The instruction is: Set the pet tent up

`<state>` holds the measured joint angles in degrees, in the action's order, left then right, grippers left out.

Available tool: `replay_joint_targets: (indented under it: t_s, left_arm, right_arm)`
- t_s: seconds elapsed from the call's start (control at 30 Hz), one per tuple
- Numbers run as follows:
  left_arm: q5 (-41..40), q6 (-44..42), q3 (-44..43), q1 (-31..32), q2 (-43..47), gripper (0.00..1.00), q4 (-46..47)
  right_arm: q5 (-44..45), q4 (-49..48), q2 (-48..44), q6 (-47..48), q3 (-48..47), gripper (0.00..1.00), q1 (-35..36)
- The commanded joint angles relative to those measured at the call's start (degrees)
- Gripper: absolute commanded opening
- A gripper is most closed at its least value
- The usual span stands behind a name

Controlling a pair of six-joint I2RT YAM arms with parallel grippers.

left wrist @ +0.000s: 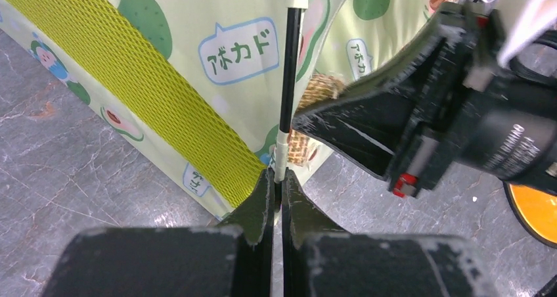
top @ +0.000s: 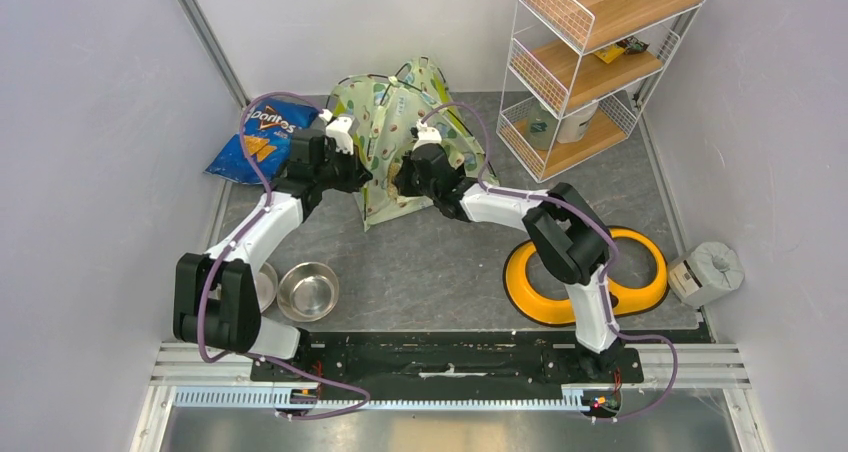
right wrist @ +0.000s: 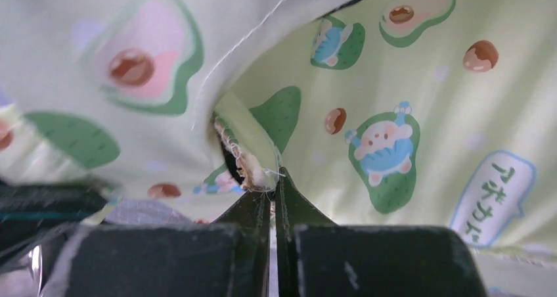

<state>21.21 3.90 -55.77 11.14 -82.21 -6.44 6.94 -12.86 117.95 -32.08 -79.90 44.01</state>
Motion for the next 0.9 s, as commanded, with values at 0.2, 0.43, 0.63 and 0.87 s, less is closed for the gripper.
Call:
replay_joint_targets:
  t_s: [0.2, 0.43, 0.63, 0.87]
  left_arm:
    - [4.77, 1.98, 2.90, 0.82, 6.08, 0.02, -1.59]
    - [2.23, 3.10, 3.03, 0.82, 5.55, 0.02, -0.34]
    - [-0.13, 2.08, 3.53, 0.82, 6.98, 0.02, -1.56]
    - [-1.64, 1.33, 4.46, 0.82, 8.70, 0.02, -1.88]
  right_arm:
    - [-10.47, -8.52, 4.53, -10.05, -4.81, 0.10, -1.83]
    - [-9.32, -7.67, -5.94, -7.15, 4.86, 0.51, -1.83]
    - [5.40, 6.85, -17.17, 0.37, 10.70, 0.64, -2.67]
    - [14.78, 18.43, -19.63, 8.06, 9.25, 0.60, -5.12]
